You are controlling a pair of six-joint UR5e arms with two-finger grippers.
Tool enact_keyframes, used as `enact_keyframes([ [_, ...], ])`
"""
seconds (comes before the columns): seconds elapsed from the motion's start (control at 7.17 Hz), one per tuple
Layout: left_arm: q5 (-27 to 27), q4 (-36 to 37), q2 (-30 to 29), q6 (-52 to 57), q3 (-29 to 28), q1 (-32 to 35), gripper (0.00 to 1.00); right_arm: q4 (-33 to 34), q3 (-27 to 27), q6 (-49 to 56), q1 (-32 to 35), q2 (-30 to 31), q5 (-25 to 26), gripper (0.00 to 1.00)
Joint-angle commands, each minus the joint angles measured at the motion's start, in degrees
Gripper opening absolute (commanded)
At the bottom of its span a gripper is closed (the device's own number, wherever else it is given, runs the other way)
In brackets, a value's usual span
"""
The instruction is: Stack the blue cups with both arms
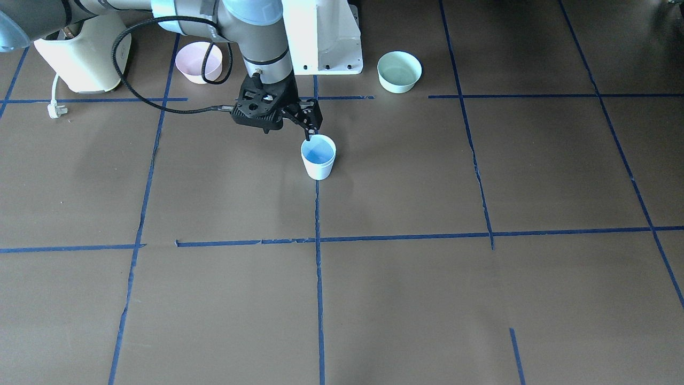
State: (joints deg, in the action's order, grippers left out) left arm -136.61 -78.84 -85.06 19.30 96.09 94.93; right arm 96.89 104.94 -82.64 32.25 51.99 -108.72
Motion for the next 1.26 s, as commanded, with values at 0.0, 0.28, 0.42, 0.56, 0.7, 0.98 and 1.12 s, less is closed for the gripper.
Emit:
enact_keyframes([
  [0.0,0.2,0.0,-0.4,-1.7,-0.4,0.0,1.00,-0.2,1.5,20.5,13.1,8.4,-11.5,1.00],
  [0.28,0.2,-0.5,-0.7,-1.9,-0.1,-0.2,1.00,-0.6,1.6,48.5,27.9,19.8,-22.3,1.00],
  [0.42,0.2,-3.1,-0.6,-1.9,-0.3,-0.2,1.00,-0.6,2.1,61.5,34.5,26.7,-24.7,1.00],
  [0.56,0.2,-3.6,-0.5,-1.9,-0.4,-0.2,1.00,-0.5,2.0,75.8,41.4,33.5,-26.2,1.00],
  [0.7,0.3,-3.7,-0.5,-1.7,-1.0,-0.2,1.00,-0.3,1.7,86.9,46.8,39.2,-25.8,1.00],
  [0.98,0.2,-3.8,-0.5,-1.7,-2.0,-0.2,1.00,-0.6,-0.3,97.4,54.5,47.0,-24.9,1.00],
  [1.12,0.2,-4.8,-0.5,-1.8,-2.2,-0.2,1.00,-0.6,-0.4,97.5,55.1,48.6,-24.5,1.00],
])
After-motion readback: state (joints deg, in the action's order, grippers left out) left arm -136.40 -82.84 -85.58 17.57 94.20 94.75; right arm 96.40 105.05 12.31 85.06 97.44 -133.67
